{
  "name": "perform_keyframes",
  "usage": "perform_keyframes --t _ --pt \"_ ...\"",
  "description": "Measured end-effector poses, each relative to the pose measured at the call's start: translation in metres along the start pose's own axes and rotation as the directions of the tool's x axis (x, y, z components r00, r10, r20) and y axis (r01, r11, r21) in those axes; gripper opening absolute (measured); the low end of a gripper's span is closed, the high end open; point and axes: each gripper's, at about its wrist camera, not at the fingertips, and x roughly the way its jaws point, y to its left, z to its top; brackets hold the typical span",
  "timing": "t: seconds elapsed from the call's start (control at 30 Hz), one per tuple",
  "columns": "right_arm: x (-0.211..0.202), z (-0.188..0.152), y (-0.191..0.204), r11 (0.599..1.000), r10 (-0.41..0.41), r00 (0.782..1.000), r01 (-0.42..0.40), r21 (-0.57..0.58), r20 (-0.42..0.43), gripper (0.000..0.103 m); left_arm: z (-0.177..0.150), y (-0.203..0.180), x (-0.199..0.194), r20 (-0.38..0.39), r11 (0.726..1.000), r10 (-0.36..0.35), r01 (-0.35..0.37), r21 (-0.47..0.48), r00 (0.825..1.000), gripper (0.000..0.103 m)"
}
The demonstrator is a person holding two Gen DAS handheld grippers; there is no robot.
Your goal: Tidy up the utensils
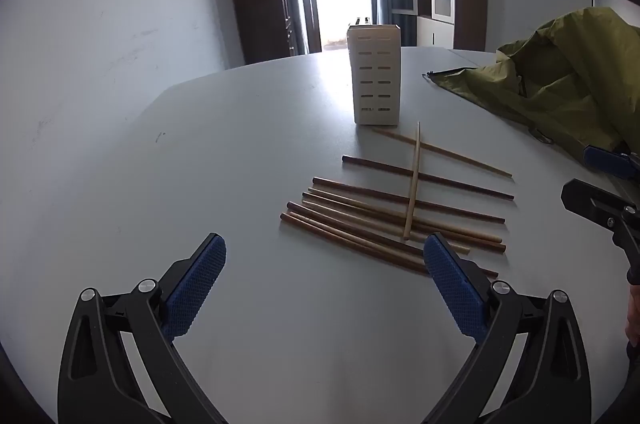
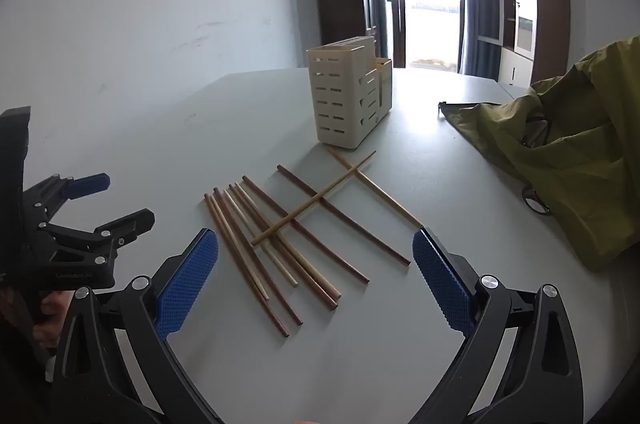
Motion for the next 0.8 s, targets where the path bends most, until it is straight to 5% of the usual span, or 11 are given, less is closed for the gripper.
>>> perform_keyframes --t 0.8 --pt "-0.0001 0.0000 0.0011 1.000 0.008 1.000 -0.008 -0.009 0.007 0.099 0.0004 -0.0019 0.0031 0.008 1.000 0.009 -0.009 0.009 1.000 0.097"
